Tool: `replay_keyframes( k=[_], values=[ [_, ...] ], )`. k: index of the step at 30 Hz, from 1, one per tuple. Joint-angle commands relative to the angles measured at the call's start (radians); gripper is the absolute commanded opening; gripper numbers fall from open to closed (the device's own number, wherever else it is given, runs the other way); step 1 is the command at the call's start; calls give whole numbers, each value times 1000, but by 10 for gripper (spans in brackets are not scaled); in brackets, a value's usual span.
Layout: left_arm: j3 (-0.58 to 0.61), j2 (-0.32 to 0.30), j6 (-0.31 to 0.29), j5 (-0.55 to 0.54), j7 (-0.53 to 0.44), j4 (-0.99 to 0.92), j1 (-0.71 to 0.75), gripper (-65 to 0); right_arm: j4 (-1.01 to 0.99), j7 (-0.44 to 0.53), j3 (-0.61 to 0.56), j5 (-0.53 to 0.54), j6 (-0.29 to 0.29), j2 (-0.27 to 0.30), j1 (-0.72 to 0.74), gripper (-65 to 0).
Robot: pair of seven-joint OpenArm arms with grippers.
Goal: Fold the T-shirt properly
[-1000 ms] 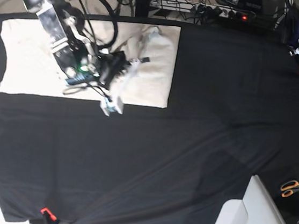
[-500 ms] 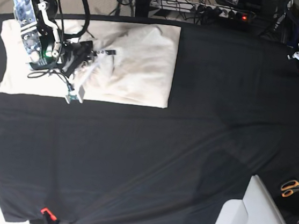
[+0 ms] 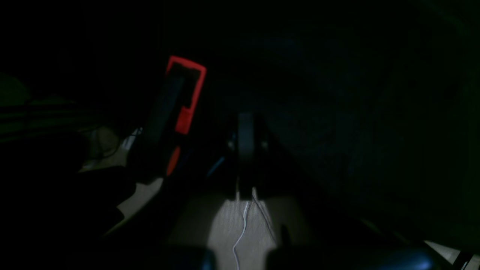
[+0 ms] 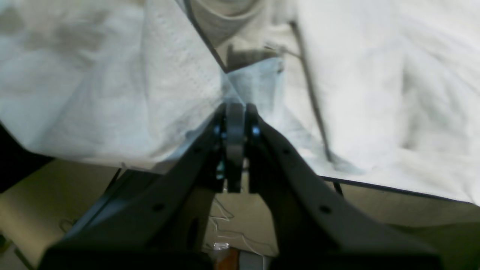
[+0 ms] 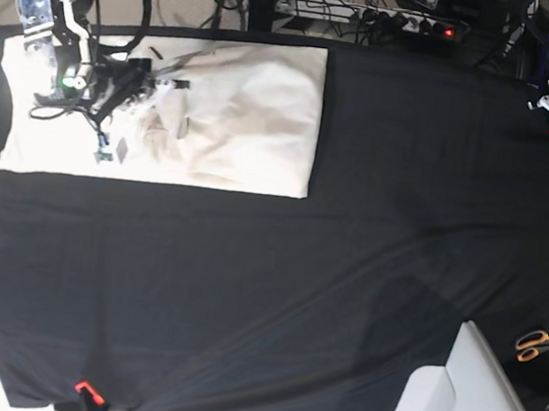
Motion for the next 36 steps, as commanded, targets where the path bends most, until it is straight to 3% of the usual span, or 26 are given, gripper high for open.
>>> replay_keyframes(
  k=[1,16,18,22,24,27,30,33,36],
  values=[
    [-6,-22,3,-9,-13,14,1,-650,21,7,14,3,-3,6,-4,-648],
    [-6,-22,3,-9,-13,14,1,-650,24,-1,37,3,-5,-45,-61,-639],
    [-6,-22,3,-9,-13,14,1,-650,49,-2,58,3,-25,-48,-61,-576],
    [-6,-22,3,-9,-13,14,1,-650,158,-4,63,4,-181,-39,-70,-368],
    [-6,-22,3,-9,-13,14,1,-650,187,-2,61,4,-214,-37,-53,-311],
    [-6,-20,3,-9,-13,14,1,-650,162,1,57,10,-204,-25,27,-309],
    [11,-20,3,-9,-13,14,1,-650,113,7,-2,4,-121,-14,125,-309],
    [44,-22,3,-9,-13,14,3,-650,-3,10,-37,4,-74,-13,215,-309],
    [46,-19,3,-9,-13,14,4,-650,-128,70,-77,4,-68,-10,272,-309]
  ],
)
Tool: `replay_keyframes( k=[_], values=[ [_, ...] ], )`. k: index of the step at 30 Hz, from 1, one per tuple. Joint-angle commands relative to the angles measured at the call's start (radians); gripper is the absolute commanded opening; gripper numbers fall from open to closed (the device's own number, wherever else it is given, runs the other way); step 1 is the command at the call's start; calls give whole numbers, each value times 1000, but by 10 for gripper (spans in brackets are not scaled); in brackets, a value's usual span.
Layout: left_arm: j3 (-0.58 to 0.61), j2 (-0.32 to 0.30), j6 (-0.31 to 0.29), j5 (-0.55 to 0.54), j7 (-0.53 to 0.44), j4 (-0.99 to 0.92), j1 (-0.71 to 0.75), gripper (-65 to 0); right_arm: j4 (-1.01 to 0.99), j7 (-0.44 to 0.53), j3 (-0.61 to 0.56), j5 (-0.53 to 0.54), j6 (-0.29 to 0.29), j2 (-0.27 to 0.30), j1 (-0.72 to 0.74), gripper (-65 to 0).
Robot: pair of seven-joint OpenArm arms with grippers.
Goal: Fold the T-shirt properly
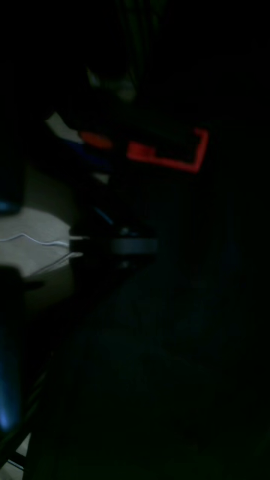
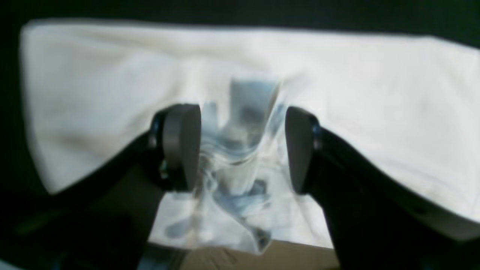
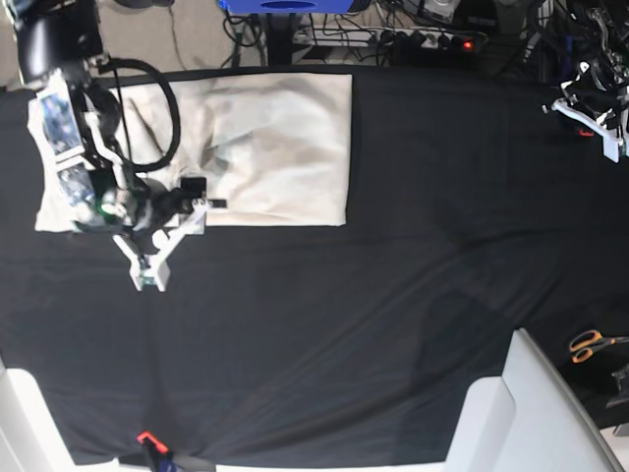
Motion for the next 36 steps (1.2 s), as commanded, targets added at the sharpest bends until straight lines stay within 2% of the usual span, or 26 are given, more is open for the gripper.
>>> replay_keyframes(
  k=[1,12,16,20,23,36],
  values=[
    [-11,-20,3,-6,-10,14,6,-650,-9,17,-5,3,0,11,25,-309],
    [-15,-23,3,-6,-10,14,9,-650,-125,69,-11,3,0,9,34,-321],
    [-12,-23,3,-6,-10,14,7,-650,-135,74,-11,3,0,1,34,-443],
    [-12,-23,3,-6,-10,14,7,-650,-136,74,-11,3,0,0,34,-534],
    [-12,-23,3,-6,-10,14,7,-650,-136,68,-10,6,0,0,38,-648],
    [-12,-22,3,-6,-10,14,7,-650,-135,72,-11,3,0,8,102,-645]
  ],
)
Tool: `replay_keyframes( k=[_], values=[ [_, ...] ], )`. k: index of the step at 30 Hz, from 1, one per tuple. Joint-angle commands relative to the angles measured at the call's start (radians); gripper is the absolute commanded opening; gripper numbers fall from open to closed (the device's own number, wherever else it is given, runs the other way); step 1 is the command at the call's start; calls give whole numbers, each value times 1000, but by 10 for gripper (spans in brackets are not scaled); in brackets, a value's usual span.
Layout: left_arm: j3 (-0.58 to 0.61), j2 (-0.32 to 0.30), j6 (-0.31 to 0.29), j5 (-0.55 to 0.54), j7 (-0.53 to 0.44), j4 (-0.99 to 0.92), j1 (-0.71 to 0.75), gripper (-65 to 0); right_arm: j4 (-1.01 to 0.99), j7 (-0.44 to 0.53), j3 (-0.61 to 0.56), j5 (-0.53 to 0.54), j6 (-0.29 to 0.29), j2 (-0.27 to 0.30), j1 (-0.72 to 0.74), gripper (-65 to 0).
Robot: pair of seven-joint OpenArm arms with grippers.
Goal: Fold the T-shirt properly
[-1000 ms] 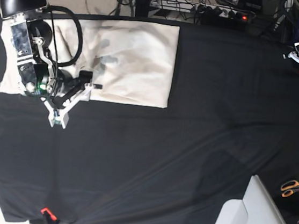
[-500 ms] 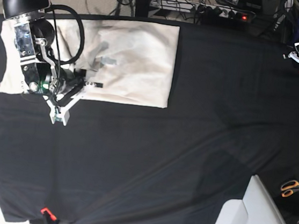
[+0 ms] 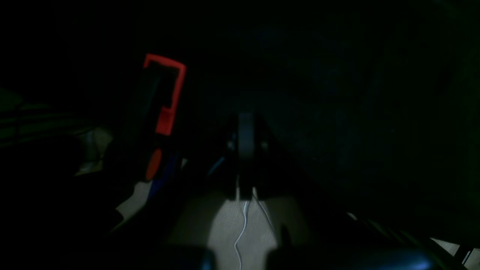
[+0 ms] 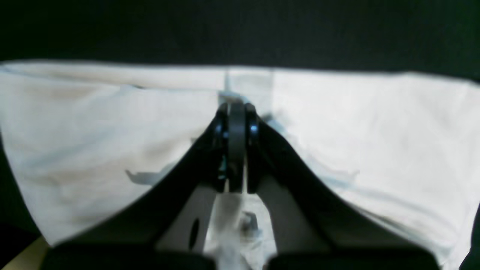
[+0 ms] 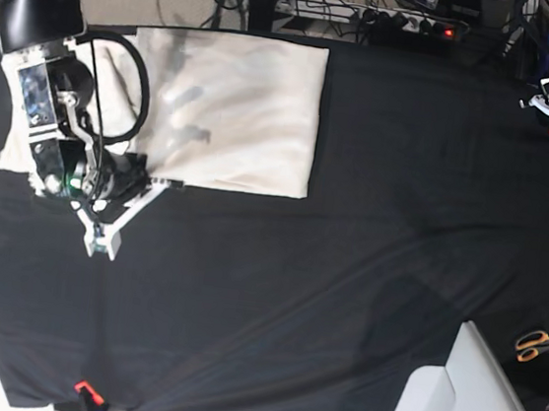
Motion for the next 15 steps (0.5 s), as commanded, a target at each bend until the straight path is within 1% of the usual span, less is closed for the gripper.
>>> replay_keyframes(
  k=[1,5,8,15],
  values=[
    [-4,-20,3,-9,-10,14,2,-650,13,7,3,-3,2,13,18,-645],
    [-4,-20,3,-9,-10,14,1,-650,-22,12,1,-4,2,13,21,-645],
    [-2,-22,3,-9,-10,14,-1,-650,-53,47,1,-4,4,14,24,-645],
    [-2,-23,3,-9,-10,14,-1,-650,-88,82,1,-6,4,39,24,-645]
  ],
)
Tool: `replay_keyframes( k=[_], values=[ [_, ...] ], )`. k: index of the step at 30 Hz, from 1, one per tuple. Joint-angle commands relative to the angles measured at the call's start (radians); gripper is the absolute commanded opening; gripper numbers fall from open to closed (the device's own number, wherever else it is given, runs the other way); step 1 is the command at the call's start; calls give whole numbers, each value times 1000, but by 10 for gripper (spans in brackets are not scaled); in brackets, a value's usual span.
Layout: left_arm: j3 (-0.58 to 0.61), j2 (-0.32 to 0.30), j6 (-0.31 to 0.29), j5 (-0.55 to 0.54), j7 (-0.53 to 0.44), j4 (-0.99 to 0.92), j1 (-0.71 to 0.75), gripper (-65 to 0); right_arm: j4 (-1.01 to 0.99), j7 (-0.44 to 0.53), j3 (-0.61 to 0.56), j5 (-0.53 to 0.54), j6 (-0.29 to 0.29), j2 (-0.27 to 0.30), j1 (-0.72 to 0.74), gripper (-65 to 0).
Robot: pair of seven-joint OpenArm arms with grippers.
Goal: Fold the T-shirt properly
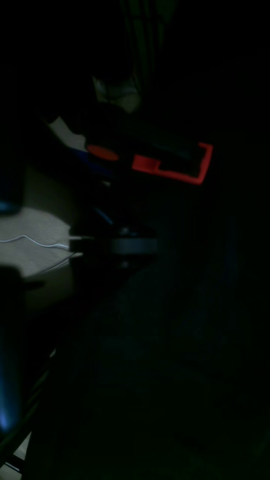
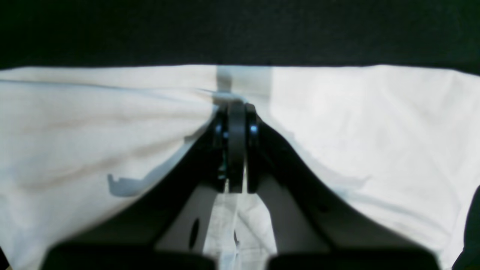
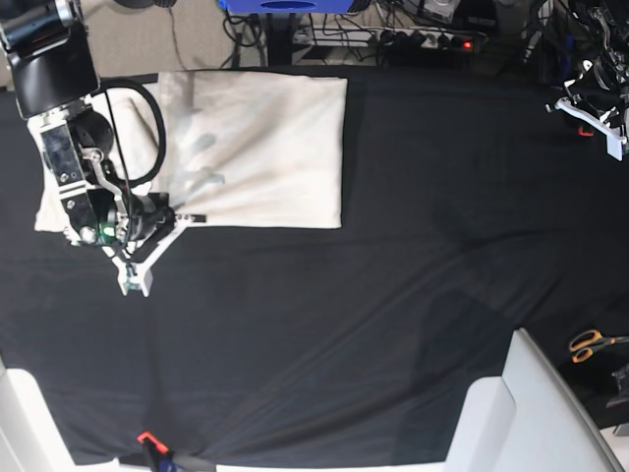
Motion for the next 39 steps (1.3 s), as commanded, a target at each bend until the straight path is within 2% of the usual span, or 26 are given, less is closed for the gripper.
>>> replay_keyframes(
  k=[1,6,9,11,19,22,24,26,27,29,33,36,39],
  values=[
    [-6,-21,3,-9,-10,14,2,-650,8,20,4,-10,0,17,22,-645],
    [-6,-19,3,-9,-10,14,0,-650,-9,26,6,-7,-1,17,29,-585],
    [-6,-18,3,-9,-10,14,-1,-650,-1,1,6,-6,-1,-5,29,-477],
    [-6,-18,3,-9,-10,14,-1,-650,28,-9,7,-6,-1,-12,25,-429],
    [-4,-16,3,-13,-10,14,-1,-650,406,-54,13,-7,-9,-18,-175,-428],
    [-4,-16,3,-15,-10,14,-1,-650,465,-19,18,-7,-11,-14,-250,-429],
    [-4,-16,3,-13,-10,14,-1,-650,462,29,81,-7,-8,-6,-287,-429],
    [-4,-16,3,-9,-10,14,-1,-650,450,103,199,-1,3,14,-324,-422],
    [-4,-16,3,-9,-10,14,-1,-650,442,133,257,2,29,25,-337,-420],
    [-4,-16,3,-9,-12,14,-1,-650,413,164,406,40,157,34,-351,-390],
    [-4,-16,3,-9,-12,14,-1,-650,260,110,758,246,617,37,-342,-216],
    [-4,-16,3,-9,-12,14,-1,-650,129,70,942,274,902,38,-314,-125],
    [-4,-16,3,-9,-12,14,0,-650,-22,47,1023,274,914,75,-284,-122]
  ],
)
